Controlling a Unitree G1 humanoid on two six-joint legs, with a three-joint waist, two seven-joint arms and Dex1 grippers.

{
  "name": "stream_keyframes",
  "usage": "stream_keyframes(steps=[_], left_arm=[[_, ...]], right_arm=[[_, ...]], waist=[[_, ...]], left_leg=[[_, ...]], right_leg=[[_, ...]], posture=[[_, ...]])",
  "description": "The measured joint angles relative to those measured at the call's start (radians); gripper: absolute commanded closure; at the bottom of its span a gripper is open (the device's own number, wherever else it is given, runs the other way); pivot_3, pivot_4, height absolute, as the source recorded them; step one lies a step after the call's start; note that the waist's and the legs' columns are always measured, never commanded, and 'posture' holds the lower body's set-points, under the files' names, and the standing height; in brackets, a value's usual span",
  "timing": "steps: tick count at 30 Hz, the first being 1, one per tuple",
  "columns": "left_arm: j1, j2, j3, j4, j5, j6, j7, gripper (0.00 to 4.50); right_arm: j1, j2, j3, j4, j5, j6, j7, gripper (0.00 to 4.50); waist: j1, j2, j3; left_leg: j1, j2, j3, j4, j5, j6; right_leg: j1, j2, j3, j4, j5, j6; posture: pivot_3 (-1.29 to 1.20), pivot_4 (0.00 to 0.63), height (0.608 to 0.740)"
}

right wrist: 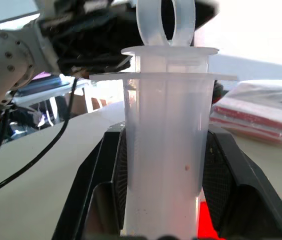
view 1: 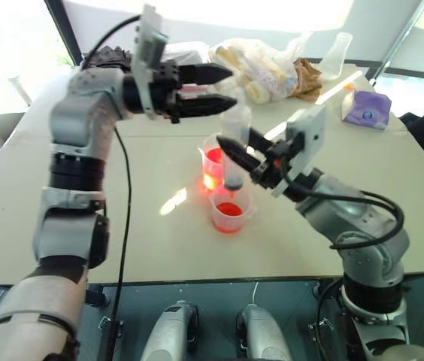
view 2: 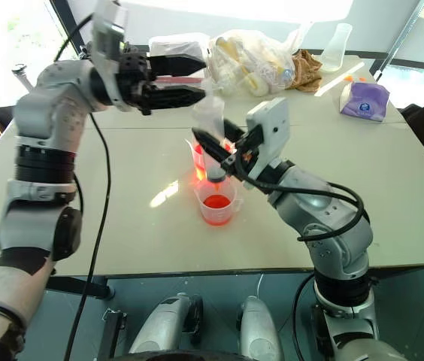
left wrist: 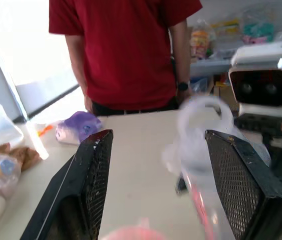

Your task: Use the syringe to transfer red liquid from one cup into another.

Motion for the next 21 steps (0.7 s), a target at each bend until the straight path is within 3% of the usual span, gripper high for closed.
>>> stream_keyframes(steps=[4, 8, 13, 17, 21], left_arm=[[0.15, 0.12, 0.031, -0.078, -0.038, 0.121, 0.01, 1.38], [0.337, 0.211, 0.137, -0.242, -0.091, 0.223, 0.107, 1.38], [0.48, 0.188, 0.229, -0.435, -0.147, 0.284, 0.276, 1.38], [0.699, 0.147, 0.245, -0.634, -0.187, 0.31, 0.373, 1.38], [0.794, 0.123, 0.248, -0.722, -0.212, 0.315, 0.448, 1.38]], right_arm=[[-0.035, -0.027, -0.063, 0.016, 0.044, 0.001, 0.002, 3.05], [-0.152, -0.108, -0.187, 0.167, 0.207, 0.118, -0.033, 3.05], [-0.366, -0.281, -0.244, 0.496, 0.289, 0.369, -0.045, 3.05], [-0.575, -0.377, -0.113, 1.001, 0.183, 0.601, 0.041, 3.05], [-0.641, -0.373, 0.063, 1.32, 0.025, 0.638, 0.197, 3.05]], waist=[[0.007, -0.001, 0.0], [0.008, -0.001, 0.001], [0.012, -0.001, 0.001], [-0.004, 0.0, 0.0], [0.002, 0.0, 0.001]], left_leg=[[-0.001, 0.001, 0.0, 0.001, 0.0, 0.0], [0.0, 0.001, 0.0, 0.001, 0.0, 0.0], [0.0, 0.0, -0.001, -0.002, 0.0, 0.0], [0.001, 0.0, 0.002, -0.005, -0.001, 0.001], [-0.003, 0.001, 0.002, -0.006, 0.001, -0.001]], right_leg=[[0.0, 0.0, 0.0, 0.0, 0.0, 0.0], [0.001, -0.003, 0.001, -0.002, 0.0, 0.0], [0.005, -0.003, -0.001, -0.011, 0.002, -0.003], [0.006, -0.003, 0.001, -0.017, 0.003, -0.004], [0.002, -0.003, 0.001, -0.017, 0.003, -0.004]], posture=[[0.0, 0.15, 0.74], [0.0, 0.15, 0.74], [0.0, 0.15, 0.74], [0.0, 0.15, 0.74], [0.0, 0.15, 0.74]])
